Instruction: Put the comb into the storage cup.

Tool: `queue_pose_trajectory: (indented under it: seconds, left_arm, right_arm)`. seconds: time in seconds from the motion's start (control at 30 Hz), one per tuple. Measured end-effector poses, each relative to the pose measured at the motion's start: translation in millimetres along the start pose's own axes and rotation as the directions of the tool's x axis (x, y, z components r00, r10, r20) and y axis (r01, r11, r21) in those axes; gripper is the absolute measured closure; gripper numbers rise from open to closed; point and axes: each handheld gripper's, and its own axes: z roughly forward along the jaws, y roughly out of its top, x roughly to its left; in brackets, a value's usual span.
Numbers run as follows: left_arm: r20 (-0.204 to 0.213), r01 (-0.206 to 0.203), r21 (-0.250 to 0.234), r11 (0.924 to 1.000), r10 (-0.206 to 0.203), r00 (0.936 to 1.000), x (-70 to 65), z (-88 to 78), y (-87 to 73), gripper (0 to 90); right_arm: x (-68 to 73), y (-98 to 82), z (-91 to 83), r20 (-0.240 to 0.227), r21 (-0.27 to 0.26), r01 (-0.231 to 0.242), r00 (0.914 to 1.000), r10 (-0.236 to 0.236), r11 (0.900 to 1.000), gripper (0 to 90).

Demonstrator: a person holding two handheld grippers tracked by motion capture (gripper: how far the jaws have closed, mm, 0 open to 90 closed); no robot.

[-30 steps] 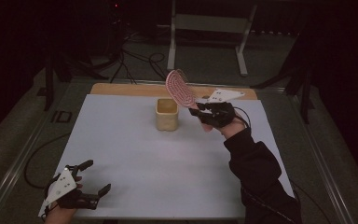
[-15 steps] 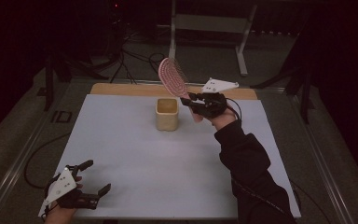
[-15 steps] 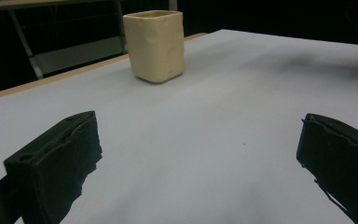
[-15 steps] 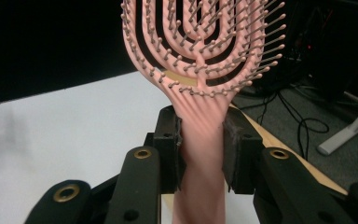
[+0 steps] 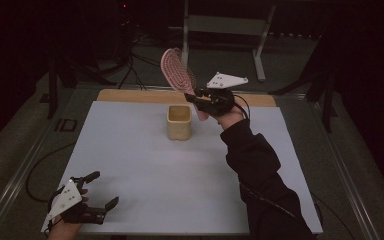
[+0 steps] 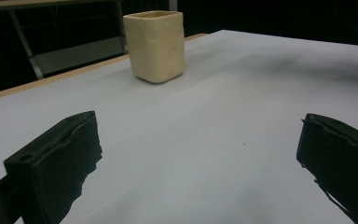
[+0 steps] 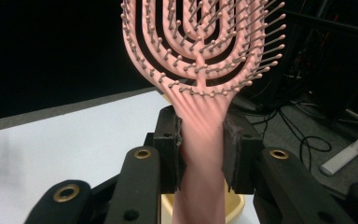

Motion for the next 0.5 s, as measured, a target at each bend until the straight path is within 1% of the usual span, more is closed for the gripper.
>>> queue_pose_trajectory:
  seconds: [0.07,0.1,0.17,0.27,0.33,0.4,0.5]
  left_arm:
    - [-0.001,0.0,0.0,1.0,0.0,1.0,-0.2,-0.1,0.0,0.0]
    - [-0.001,0.0,-0.001,1.0,0.0,1.0,-0.2,-0.1,0.1,0.0]
    - [-0.001,0.0,-0.001,1.0,0.0,1.0,-0.1,-0.2,0.1,0.0]
    - [-0.001,0.001,-0.003,1.0,-0.001,1.0,0.1,-0.4,0.1,0.0]
    - [0.001,0.003,-0.004,1.0,-0.003,1.0,0.2,-0.3,0.0,0.0]
    - [0.001,0.002,-0.004,1.0,-0.002,1.0,0.2,-0.3,0.0,0.0]
    - [0.002,0.003,-0.005,1.0,-0.003,1.0,0.3,-0.4,0.0,0.0]
  right_arm:
    - [-0.1,3.1,4.2,0.008,-0.004,-0.006,1.0,0.006,1.0,70.8]
    - [-1.0,4.4,6.0,0.005,-0.008,-0.004,1.0,0.004,1.0,70.8]
    - [-2.2,6.9,9.7,0.002,-0.026,-0.016,0.9999,0.016,1.0,70.8]
    - [-3.8,9.8,15.6,0.001,-0.054,-0.018,0.9998,0.018,0.998,70.8]
    - [-3.2,11.8,19.3,0.006,-0.065,-0.028,0.9996,0.029,0.997,70.8]
    - [-4.3,12.8,22.7,-0.005,-0.088,-0.034,0.9994,0.033,0.996,70.8]
    - [-6.0,13.7,28.1,-0.019,-0.132,-0.053,0.9985,0.051,0.99,70.8]
